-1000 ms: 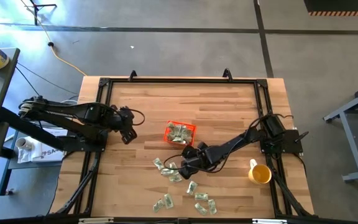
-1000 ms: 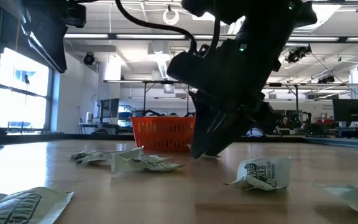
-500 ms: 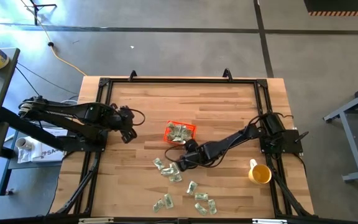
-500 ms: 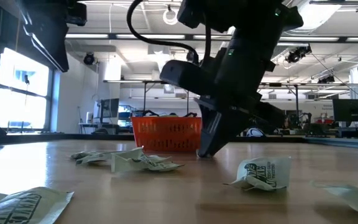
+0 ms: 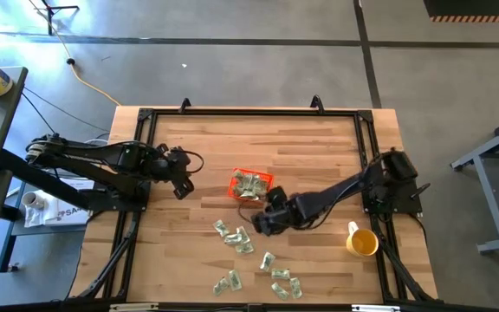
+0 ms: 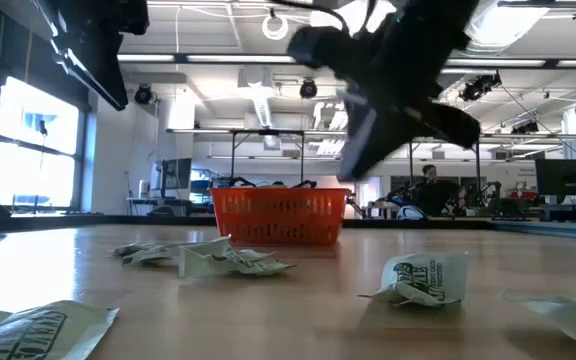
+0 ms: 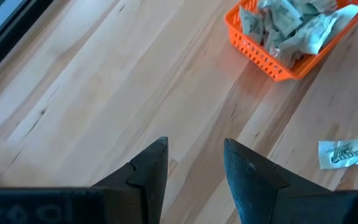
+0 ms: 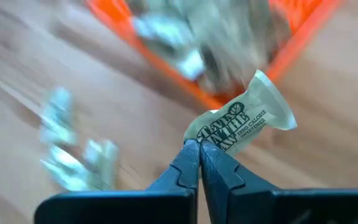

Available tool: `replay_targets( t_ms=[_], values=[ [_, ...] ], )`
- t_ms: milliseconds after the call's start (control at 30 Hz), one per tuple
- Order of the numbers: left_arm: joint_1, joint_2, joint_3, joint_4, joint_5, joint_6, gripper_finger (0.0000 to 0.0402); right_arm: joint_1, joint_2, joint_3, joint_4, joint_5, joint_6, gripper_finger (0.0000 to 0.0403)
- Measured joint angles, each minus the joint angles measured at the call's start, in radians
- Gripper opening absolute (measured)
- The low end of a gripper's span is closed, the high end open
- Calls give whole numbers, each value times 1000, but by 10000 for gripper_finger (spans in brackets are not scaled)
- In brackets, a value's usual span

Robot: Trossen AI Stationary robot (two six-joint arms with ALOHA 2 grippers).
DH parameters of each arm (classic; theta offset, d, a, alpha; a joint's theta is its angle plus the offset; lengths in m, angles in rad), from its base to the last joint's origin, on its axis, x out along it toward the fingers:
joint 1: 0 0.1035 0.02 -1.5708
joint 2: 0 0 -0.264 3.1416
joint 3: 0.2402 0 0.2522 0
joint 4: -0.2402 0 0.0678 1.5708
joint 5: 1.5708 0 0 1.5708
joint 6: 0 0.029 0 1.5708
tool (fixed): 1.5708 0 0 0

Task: Pick and place Stevia / Truvia into bins
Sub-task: Put the light green stevia packet into the orange bin

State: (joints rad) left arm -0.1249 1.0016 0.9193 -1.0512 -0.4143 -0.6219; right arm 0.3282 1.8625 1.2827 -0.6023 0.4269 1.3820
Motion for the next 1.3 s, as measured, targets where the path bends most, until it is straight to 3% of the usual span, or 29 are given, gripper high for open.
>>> replay_targets(
  t_ms=[167,300,400,533,733,867,1033,1200,1300],
  values=[
    [0,1,1,11,-4,16,188,-99,-85,2,75,67,-148,2],
    [0,3,1,24,-23,16,188,-215,-62,2,142,-106,-302,5],
    [0,3,1,60,-24,12,188,-281,-34,2,158,-243,-340,32],
    [0,3,1,80,-19,12,188,-305,-33,2,157,-275,-347,97],
    [0,3,-28,188,1,11,188,-247,-38,64,90,-299,-333,224],
    [0,15,-123,366,202,7,188,-158,-40,139,-50,-267,-312,288],
    [-53,91,-281,678,384,-56,188,-33,-41,162,-249,-239,-329,315],
    [-205,216,-337,887,333,136,188,77,-41,132,-303,-223,-352,316],
    [-276,301,-326,965,285,175,188,140,-41,130,-299,-170,-326,316]
  ],
)
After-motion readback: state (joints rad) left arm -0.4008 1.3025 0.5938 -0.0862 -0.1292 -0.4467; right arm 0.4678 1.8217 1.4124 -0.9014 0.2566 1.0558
